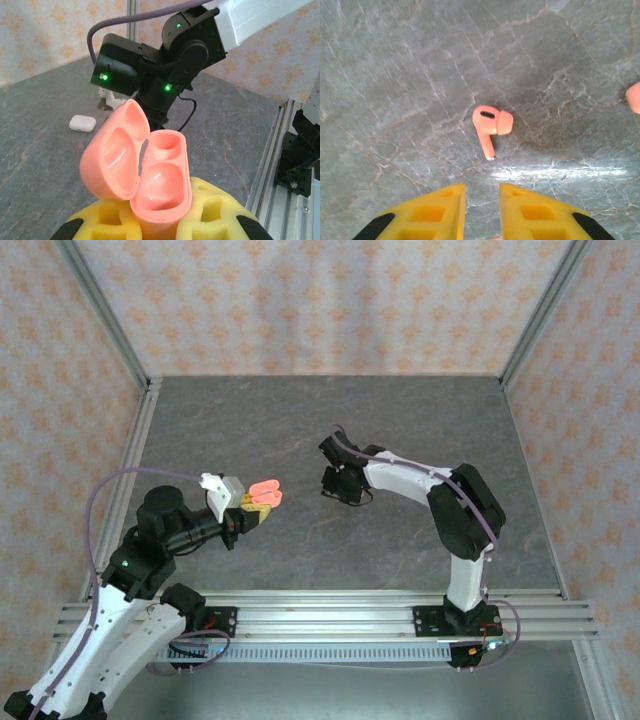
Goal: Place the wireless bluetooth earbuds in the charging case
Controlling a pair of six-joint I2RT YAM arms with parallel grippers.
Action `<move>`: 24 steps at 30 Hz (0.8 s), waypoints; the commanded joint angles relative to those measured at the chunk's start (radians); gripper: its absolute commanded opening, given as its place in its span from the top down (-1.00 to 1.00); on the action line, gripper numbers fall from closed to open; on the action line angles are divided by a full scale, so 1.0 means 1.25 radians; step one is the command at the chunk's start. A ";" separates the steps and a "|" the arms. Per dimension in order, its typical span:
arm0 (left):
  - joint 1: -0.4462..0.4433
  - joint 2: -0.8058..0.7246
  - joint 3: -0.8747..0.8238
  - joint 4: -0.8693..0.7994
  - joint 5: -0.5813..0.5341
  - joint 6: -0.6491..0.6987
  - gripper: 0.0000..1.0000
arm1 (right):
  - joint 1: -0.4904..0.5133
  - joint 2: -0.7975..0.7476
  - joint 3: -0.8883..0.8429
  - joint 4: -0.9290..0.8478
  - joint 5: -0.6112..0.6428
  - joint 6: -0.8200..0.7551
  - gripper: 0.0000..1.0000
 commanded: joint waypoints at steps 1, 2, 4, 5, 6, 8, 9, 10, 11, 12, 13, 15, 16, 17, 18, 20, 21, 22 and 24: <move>0.007 -0.007 -0.007 0.047 0.006 -0.014 1.00 | -0.022 0.005 0.027 -0.027 0.004 0.000 0.42; 0.007 -0.006 -0.007 0.045 0.007 -0.013 1.00 | -0.026 0.010 0.032 -0.026 0.002 -0.001 0.39; 0.007 -0.004 -0.007 0.043 0.007 -0.012 1.00 | -0.034 0.024 0.041 -0.026 -0.002 -0.004 0.34; 0.007 -0.003 -0.007 0.042 0.007 -0.011 1.00 | -0.038 0.029 0.046 -0.027 -0.005 -0.006 0.32; 0.007 -0.002 -0.007 0.042 0.007 -0.011 1.00 | -0.041 0.036 0.052 -0.028 -0.007 -0.008 0.30; 0.007 -0.001 -0.008 0.042 0.007 -0.011 1.00 | -0.046 0.049 0.065 -0.033 -0.008 -0.014 0.26; 0.007 -0.001 -0.007 0.042 0.007 -0.011 1.00 | -0.047 0.054 0.070 -0.034 -0.009 -0.015 0.24; 0.007 0.001 -0.008 0.042 0.006 -0.011 1.00 | -0.047 0.062 0.078 -0.039 -0.012 -0.019 0.22; 0.007 0.002 -0.006 0.042 0.005 -0.010 1.00 | -0.047 0.068 0.085 -0.043 -0.015 -0.021 0.20; 0.007 0.002 -0.006 0.042 0.004 -0.010 1.00 | -0.047 0.074 0.091 -0.045 -0.017 -0.024 0.19; 0.007 0.004 -0.007 0.043 0.005 -0.008 1.00 | -0.047 0.080 0.096 -0.047 -0.020 -0.024 0.19; 0.007 0.009 -0.005 0.044 0.006 -0.008 1.00 | -0.047 0.089 0.102 -0.048 -0.022 -0.024 0.18; 0.007 0.012 -0.004 0.044 0.007 -0.007 1.00 | -0.047 0.092 0.104 -0.049 -0.023 -0.025 0.18; 0.007 0.013 -0.004 0.045 0.007 -0.007 1.00 | -0.047 0.095 0.106 -0.050 -0.023 -0.026 0.18; 0.007 0.016 -0.003 0.045 0.008 -0.007 1.00 | -0.047 0.099 0.108 -0.052 -0.023 -0.026 0.17; 0.007 0.018 -0.002 0.045 0.008 -0.005 1.00 | -0.046 0.106 0.112 -0.056 -0.020 -0.026 0.17; 0.007 0.018 -0.003 0.045 0.008 -0.006 1.00 | -0.045 0.109 0.115 -0.057 -0.019 -0.027 0.17; 0.007 0.018 -0.004 0.045 0.009 -0.005 1.00 | -0.045 0.112 0.116 -0.061 -0.018 -0.028 0.17; 0.007 0.017 -0.004 0.042 0.009 -0.007 1.00 | -0.043 0.119 0.122 -0.068 -0.014 -0.031 0.17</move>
